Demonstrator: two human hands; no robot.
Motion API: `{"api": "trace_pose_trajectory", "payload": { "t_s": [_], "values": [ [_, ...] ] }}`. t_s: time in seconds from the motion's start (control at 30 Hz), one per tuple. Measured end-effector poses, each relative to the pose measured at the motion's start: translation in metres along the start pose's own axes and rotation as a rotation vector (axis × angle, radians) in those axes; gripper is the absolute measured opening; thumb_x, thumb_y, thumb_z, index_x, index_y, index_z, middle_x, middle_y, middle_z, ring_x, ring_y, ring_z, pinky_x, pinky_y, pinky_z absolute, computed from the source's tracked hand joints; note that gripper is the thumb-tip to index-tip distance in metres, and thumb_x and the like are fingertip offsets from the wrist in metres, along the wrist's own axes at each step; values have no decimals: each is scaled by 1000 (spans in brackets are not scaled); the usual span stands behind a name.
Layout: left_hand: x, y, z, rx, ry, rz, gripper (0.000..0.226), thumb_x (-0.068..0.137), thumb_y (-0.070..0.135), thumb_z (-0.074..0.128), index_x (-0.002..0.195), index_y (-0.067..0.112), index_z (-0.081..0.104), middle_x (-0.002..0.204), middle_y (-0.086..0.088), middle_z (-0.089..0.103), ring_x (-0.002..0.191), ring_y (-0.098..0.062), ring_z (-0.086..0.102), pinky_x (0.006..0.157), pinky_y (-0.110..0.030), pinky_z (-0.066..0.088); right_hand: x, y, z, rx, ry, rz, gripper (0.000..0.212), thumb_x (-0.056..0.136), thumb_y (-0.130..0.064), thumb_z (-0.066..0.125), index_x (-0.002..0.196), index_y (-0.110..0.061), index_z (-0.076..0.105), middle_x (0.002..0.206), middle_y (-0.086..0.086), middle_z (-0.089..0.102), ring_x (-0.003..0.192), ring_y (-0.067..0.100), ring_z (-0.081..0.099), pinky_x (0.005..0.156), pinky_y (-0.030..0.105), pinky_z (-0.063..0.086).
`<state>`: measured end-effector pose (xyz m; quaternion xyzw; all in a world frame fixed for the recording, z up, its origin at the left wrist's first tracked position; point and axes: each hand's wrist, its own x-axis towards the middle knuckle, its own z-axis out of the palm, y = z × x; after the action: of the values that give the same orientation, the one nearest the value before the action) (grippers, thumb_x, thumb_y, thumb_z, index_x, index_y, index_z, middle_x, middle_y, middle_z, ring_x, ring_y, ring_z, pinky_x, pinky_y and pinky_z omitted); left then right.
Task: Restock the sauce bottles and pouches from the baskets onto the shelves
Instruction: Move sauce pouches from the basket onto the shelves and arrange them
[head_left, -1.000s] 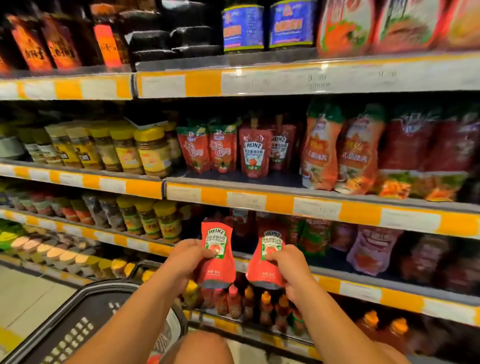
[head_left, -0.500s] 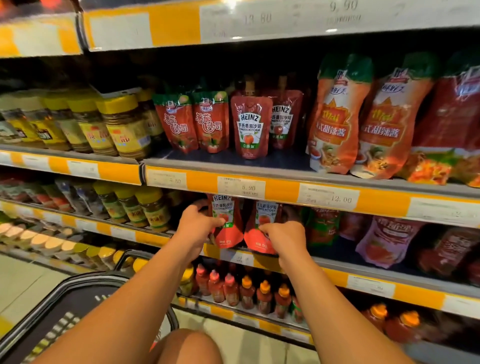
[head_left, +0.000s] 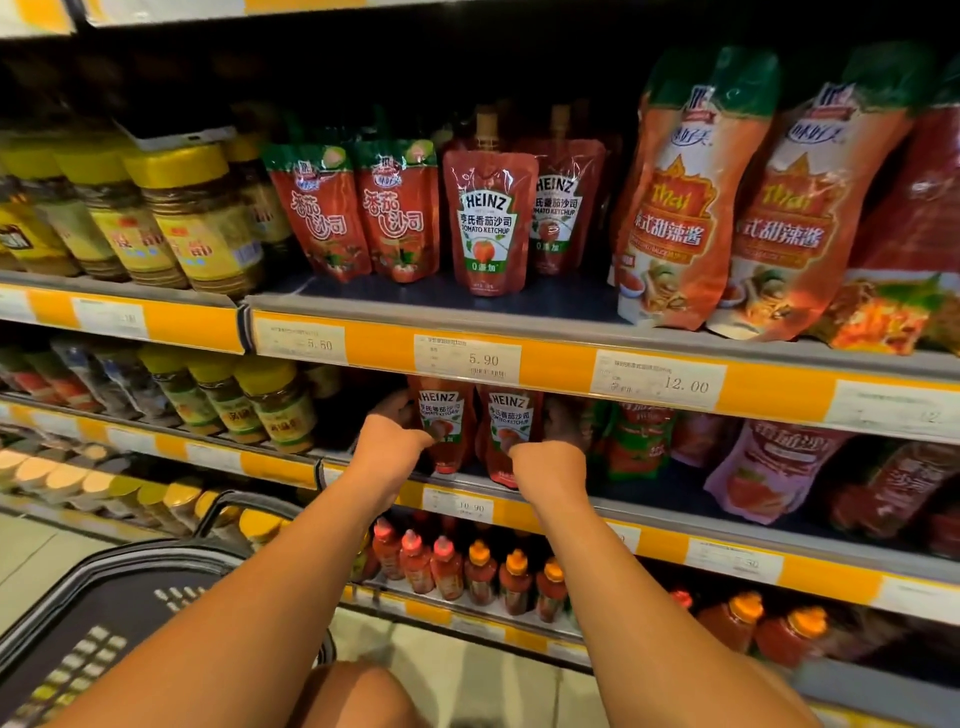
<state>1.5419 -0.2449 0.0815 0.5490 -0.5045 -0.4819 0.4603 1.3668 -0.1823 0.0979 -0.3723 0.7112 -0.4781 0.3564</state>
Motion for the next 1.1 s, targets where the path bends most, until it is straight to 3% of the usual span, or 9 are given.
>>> {"api": "trace_pose_trajectory", "payload": {
  "t_s": [0.07, 0.13, 0.2, 0.3, 0.53, 0.63, 0.8, 0.93, 1.1],
  "values": [
    [2, -4, -1, 35, -2, 6, 45, 82, 2, 82, 112, 32, 69, 106, 11, 76, 105, -13, 70, 92, -37, 57, -1, 1, -1, 17, 20, -31, 49, 88, -7, 76, 131, -23, 60, 124, 3, 70, 104, 25, 66, 78, 25, 47],
    [3, -6, -3, 73, -10, 22, 43, 83, 10, 84, 115, 33, 68, 103, 16, 74, 105, -11, 68, 85, -29, 55, -1, 2, -3, 10, 36, -47, 46, 87, -5, 76, 128, -21, 63, 123, 4, 71, 110, 28, 66, 83, 28, 47],
    [2, -8, -3, 103, 4, 37, 47, 83, 19, 86, 122, 32, 65, 104, 16, 73, 103, -10, 67, 80, -25, 51, -2, 3, -5, -38, 32, -54, 43, 87, -3, 74, 126, -19, 63, 123, 7, 70, 110, 31, 67, 81, 28, 48],
    [3, -13, 1, 142, 35, 49, 58, 84, 26, 85, 136, 27, 59, 110, 12, 68, 106, -18, 62, 88, -34, 47, -3, 6, -8, -146, 18, -97, 41, 88, -2, 68, 126, -18, 63, 124, 7, 70, 110, 33, 66, 80, 27, 46],
    [7, -14, -2, 134, -37, 83, 56, 85, 24, 84, 136, 24, 61, 119, 8, 71, 114, -16, 64, 103, -43, 51, -5, 13, -13, -533, -8, -106, 35, 97, -15, 60, 132, -17, 56, 120, 13, 67, 92, 32, 58, 72, 29, 40],
    [9, -13, -3, 121, -42, 101, 54, 83, 23, 86, 133, 25, 64, 119, 10, 72, 115, -15, 65, 102, -42, 52, -6, 14, -11, -591, 17, -94, 32, 99, -23, 60, 130, -20, 57, 118, 10, 68, 100, 35, 64, 71, 30, 41],
    [12, -13, -5, 97, -64, 115, 50, 83, 16, 86, 129, 26, 67, 116, 11, 74, 110, -9, 68, 98, -40, 57, -5, 14, -8, -645, 54, -85, 27, 99, -28, 61, 126, -22, 60, 114, 9, 70, 99, 36, 66, 70, 31, 42],
    [13, -13, -5, 75, -75, 130, 55, 84, 14, 85, 134, 22, 65, 126, 5, 71, 119, -14, 65, 100, -41, 57, -5, 13, -4, -652, 115, -87, 26, 97, -29, 64, 123, -24, 60, 111, 8, 71, 94, 35, 66, 67, 32, 40],
    [11, -12, -7, 96, -76, 113, 54, 83, 13, 85, 133, 21, 65, 122, 5, 73, 117, -17, 66, 100, -43, 57, -4, 16, -3, -661, 126, -58, 21, 96, -33, 64, 112, -19, 65, 102, 7, 71, 83, 32, 60, 66, 32, 41]
  ]
}}
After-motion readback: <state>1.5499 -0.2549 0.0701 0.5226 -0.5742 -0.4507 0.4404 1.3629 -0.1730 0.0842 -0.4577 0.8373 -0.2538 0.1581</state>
